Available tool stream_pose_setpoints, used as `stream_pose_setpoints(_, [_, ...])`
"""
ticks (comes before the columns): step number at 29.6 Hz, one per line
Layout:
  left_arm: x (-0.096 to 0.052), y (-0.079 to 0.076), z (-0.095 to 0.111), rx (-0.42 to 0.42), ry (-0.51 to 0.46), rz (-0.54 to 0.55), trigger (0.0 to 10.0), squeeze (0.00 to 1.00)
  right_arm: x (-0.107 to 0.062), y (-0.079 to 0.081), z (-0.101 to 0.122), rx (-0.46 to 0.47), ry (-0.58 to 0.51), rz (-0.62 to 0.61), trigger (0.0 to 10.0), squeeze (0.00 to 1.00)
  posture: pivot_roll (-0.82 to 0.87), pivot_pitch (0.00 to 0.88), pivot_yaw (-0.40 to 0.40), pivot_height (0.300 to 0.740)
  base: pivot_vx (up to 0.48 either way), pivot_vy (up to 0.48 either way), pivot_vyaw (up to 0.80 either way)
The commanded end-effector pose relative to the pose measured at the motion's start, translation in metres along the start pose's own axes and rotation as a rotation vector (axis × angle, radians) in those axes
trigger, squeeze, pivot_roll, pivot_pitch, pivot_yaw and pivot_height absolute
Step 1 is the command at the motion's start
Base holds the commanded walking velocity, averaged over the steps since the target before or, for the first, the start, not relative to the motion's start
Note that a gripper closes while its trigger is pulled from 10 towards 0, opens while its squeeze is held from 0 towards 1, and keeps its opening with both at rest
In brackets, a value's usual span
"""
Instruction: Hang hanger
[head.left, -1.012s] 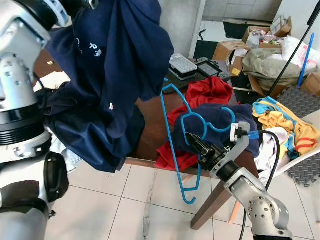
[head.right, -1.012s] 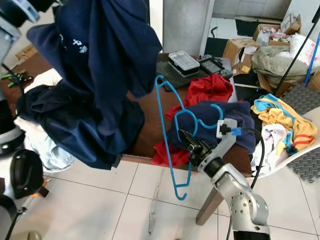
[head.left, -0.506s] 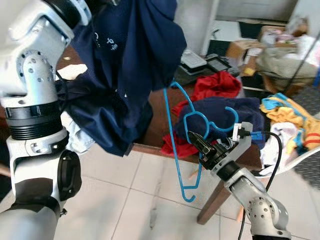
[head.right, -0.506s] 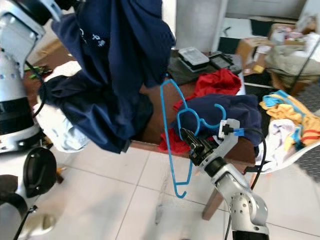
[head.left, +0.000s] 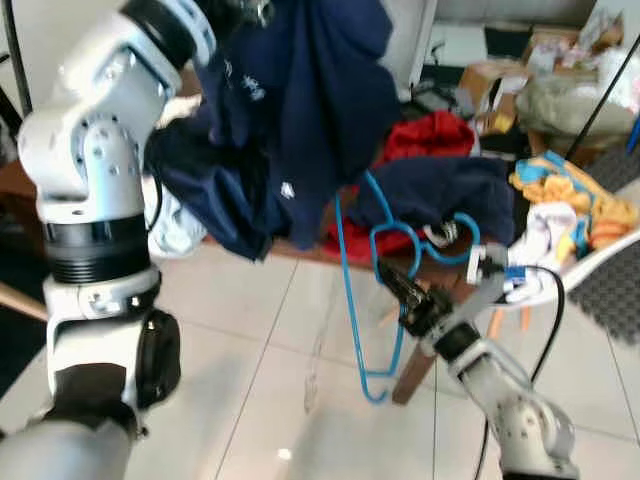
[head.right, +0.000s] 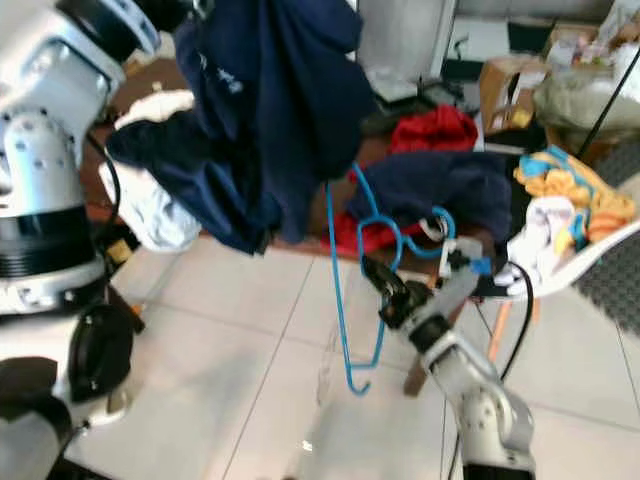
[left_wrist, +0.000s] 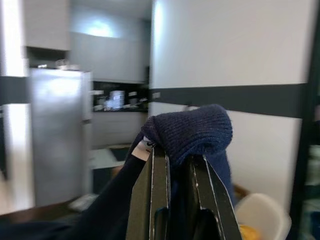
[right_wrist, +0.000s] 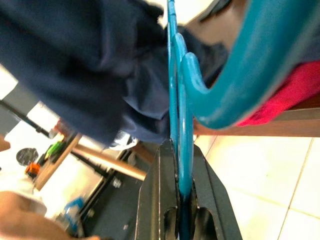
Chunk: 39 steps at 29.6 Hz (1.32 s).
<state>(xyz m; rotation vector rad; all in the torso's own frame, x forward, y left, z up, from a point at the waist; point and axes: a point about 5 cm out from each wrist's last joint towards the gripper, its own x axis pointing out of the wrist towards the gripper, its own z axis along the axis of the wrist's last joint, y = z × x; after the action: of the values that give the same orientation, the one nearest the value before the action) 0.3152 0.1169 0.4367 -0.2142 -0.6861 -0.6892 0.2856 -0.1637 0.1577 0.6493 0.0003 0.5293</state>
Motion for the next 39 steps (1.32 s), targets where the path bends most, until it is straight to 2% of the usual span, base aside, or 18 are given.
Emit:
stream_pose_setpoints(1, [0.000, -0.006, 0.005, -0.004, -0.037, -0.022, 10.0, 0.00, 0.000, 0.003, 0.001, 0.011, -0.018, 0.013, 10.0, 0.00, 0.04, 0.103, 0.013, 0.740, 0.000, 0.000, 0.00])
stream_pose_setpoints(7, [0.001, -0.014, -0.005, -0.052, -0.023, -0.031, 10.0, 0.00, -0.001, 0.003, 0.002, 0.012, -0.029, 0.008, 10.0, 0.00, 0.04, 0.104, 0.011, 0.740, 0.000, 0.000, 0.00])
stream_pose_setpoints(12, [0.001, -0.022, -0.017, -0.117, -0.002, -0.036, 10.0, 0.00, -0.002, 0.002, 0.003, 0.011, -0.036, 0.000, 10.0, 0.00, 0.04, 0.104, 0.009, 0.740, -0.321, 0.000, 0.00])
stream_pose_setpoints(23, [0.001, -0.021, -0.012, -0.170, -0.009, -0.024, 10.0, 0.00, -0.002, 0.001, 0.004, 0.014, -0.045, -0.007, 10.0, 0.00, 0.04, 0.105, 0.010, 0.740, -0.042, 0.000, 0.00])
stream_pose_setpoints(26, [0.003, -0.020, -0.020, -0.192, 0.011, 0.000, 10.0, 0.00, -0.002, 0.000, 0.004, 0.012, -0.045, -0.014, 10.0, 0.00, 0.04, 0.105, 0.009, 0.740, 0.000, 0.000, 0.00])
stream_pose_setpoints(28, [0.002, -0.017, -0.037, -0.220, 0.051, 0.052, 10.0, 0.00, -0.002, -0.001, 0.005, 0.001, -0.042, -0.030, 10.0, 0.00, 0.04, 0.104, 0.009, 0.740, -0.336, 0.000, 0.00])
stream_pose_setpoints(31, [-0.001, -0.015, -0.046, -0.235, 0.075, 0.082, 10.0, 0.00, -0.002, -0.001, 0.005, -0.009, -0.038, -0.041, 10.0, 0.00, 0.04, 0.104, 0.009, 0.740, -0.429, 0.000, 0.00])
stream_pose_setpoints(33, [-0.018, -0.010, -0.087, -0.241, 0.181, 0.166, 10.0, 0.00, -0.003, -0.006, 0.006, -0.051, -0.027, -0.097, 10.0, 0.00, 0.03, 0.105, 0.011, 0.740, -0.339, 0.000, 0.00])
stream_pose_setpoints(34, [-0.018, -0.010, -0.087, -0.241, 0.181, 0.166, 10.0, 0.00, -0.003, -0.006, 0.006, -0.051, -0.027, -0.097, 10.0, 0.00, 0.03, 0.105, 0.011, 0.740, -0.337, 0.000, 0.00])
stream_pose_setpoints(35, [-0.031, -0.003, -0.113, -0.228, 0.268, 0.232, 10.0, 0.00, -0.005, -0.011, 0.007, -0.103, -0.012, -0.146, 10.0, 0.00, 0.04, 0.107, 0.011, 0.740, -0.472, 0.000, 0.00])
stream_pose_setpoints(37, [-0.031, -0.003, -0.113, -0.228, 0.268, 0.232, 10.0, 0.00, -0.005, -0.011, 0.007, -0.103, -0.012, -0.146, 10.0, 0.00, 0.04, 0.107, 0.011, 0.740, -0.472, 0.000, 0.00])
stream_pose_setpoints(38, [-0.048, 0.007, -0.142, -0.224, 0.386, 0.317, 10.0, 0.00, -0.006, -0.016, 0.010, -0.144, -0.003, -0.187, 10.0, 0.00, 0.03, 0.107, 0.010, 0.740, -0.311, 0.000, 0.00])
stream_pose_setpoints(39, [-0.075, 0.017, -0.175, -0.276, 0.561, 0.445, 10.0, 0.00, -0.009, -0.023, 0.011, -0.190, 0.020, -0.239, 10.0, 0.00, 0.03, 0.108, 0.008, 0.740, -0.244, 0.000, 0.00])
